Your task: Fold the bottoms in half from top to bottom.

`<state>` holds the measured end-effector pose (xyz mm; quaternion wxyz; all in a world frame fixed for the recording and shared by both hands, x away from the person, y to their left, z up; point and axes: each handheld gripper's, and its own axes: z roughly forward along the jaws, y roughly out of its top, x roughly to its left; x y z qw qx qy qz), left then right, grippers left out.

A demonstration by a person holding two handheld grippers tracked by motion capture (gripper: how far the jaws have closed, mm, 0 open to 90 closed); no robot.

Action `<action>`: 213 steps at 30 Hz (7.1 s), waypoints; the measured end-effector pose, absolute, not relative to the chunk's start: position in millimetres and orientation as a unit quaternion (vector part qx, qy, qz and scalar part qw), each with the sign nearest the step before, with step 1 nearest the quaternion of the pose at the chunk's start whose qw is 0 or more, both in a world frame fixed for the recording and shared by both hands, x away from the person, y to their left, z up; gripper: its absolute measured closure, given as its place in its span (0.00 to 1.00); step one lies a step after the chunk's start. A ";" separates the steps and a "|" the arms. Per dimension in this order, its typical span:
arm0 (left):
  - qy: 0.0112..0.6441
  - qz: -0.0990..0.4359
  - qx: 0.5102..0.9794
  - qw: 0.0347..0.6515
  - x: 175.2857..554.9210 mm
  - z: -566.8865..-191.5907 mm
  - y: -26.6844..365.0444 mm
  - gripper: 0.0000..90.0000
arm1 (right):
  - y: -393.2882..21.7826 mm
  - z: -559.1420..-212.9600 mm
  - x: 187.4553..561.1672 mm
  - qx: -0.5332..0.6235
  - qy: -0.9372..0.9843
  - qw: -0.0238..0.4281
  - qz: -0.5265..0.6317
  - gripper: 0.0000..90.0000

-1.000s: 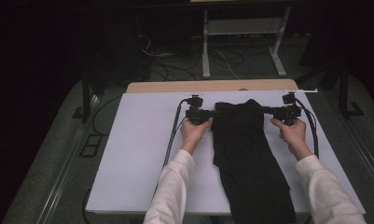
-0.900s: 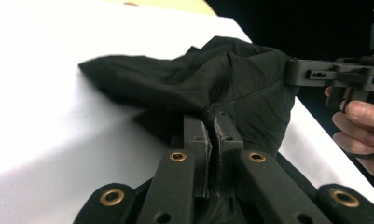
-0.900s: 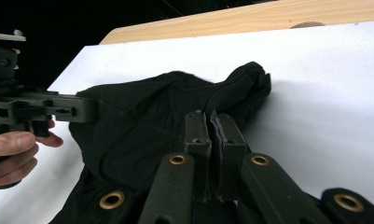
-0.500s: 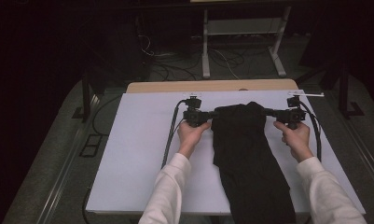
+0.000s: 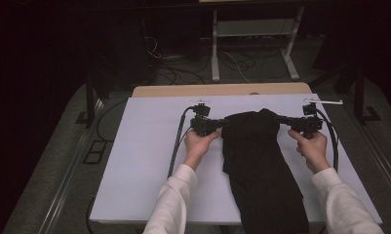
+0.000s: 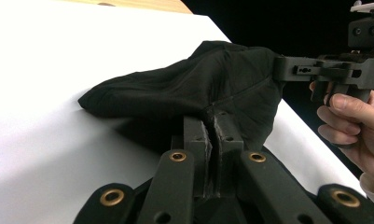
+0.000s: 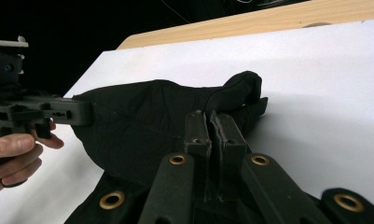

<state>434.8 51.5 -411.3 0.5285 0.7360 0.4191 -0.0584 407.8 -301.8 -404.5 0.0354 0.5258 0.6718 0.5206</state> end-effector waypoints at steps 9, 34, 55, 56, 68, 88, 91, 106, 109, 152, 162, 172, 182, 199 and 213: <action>0.410 -0.059 0.738 0.533 423.7 -409.4 53.2 0.95 | -306.5 -403.0 399.8 0.525 0.668 0.036 0.525 0.94; 0.392 -0.061 0.743 0.539 392.0 -400.1 53.6 0.95 | -309.5 -398.6 369.2 0.509 0.684 0.030 0.522 0.94; 0.364 -0.081 0.754 0.541 352.5 -401.0 48.4 0.95 | -315.4 -400.8 341.4 0.499 0.699 0.018 0.512 0.94; 0.364 -0.081 0.755 0.539 350.8 -402.1 48.0 0.95 | -315.7 -401.5 340.1 0.500 0.699 0.015 0.511 0.94; 0.358 -0.092 0.766 0.527 337.6 -414.9 49.0 0.95 | -316.1 -409.4 324.6 0.501 0.713 0.000 0.490 0.94; 0.327 -0.111 0.799 0.492 324.5 -429.8 46.4 0.94 | -314.1 -425.3 311.1 0.510 0.734 -0.040 0.447 0.94; 0.324 -0.115 0.804 0.485 323.9 -432.1 47.0 0.94 | -312.1 -429.2 310.2 0.514 0.736 -0.051 0.438 0.94; 0.331 -0.150 0.810 0.460 318.7 -441.5 47.0 0.94 | -312.7 -435.7 304.4 0.525 0.740 -0.084 0.412 0.93; 0.332 -0.154 0.810 0.459 318.3 -444.5 46.5 0.94 | -312.0 -437.0 303.3 0.522 0.744 -0.089 0.408 0.92; 0.324 -0.160 0.818 0.448 316.0 -448.4 44.3 0.93 | -296.3 -412.3 354.7 0.455 0.766 -0.018 0.454 0.03; 0.323 -0.161 0.818 0.448 315.4 -448.4 43.5 0.93 | -285.2 -420.1 373.3 0.452 0.781 -0.027 0.431 0.03; 0.323 -0.163 0.818 0.447 315.2 -449.0 42.9 0.93 | -278.7 -435.1 389.3 0.455 0.790 -0.044 0.408 0.06; 0.321 -0.164 0.820 0.445 314.4 -449.5 41.8 0.93 | -277.5 -449.1 397.4 0.461 0.790 -0.072 0.399 0.18; 0.320 -0.166 0.821 0.442 313.6 -450.7 40.3 0.93 | -275.4 -443.0 395.3 0.447 0.799 -0.062 0.398 0.79; 0.317 -0.162 0.825 0.439 311.4 -452.2 38.4 0.92 | -277.7 -430.4 384.2 0.459 0.776 -0.086 0.423 0.94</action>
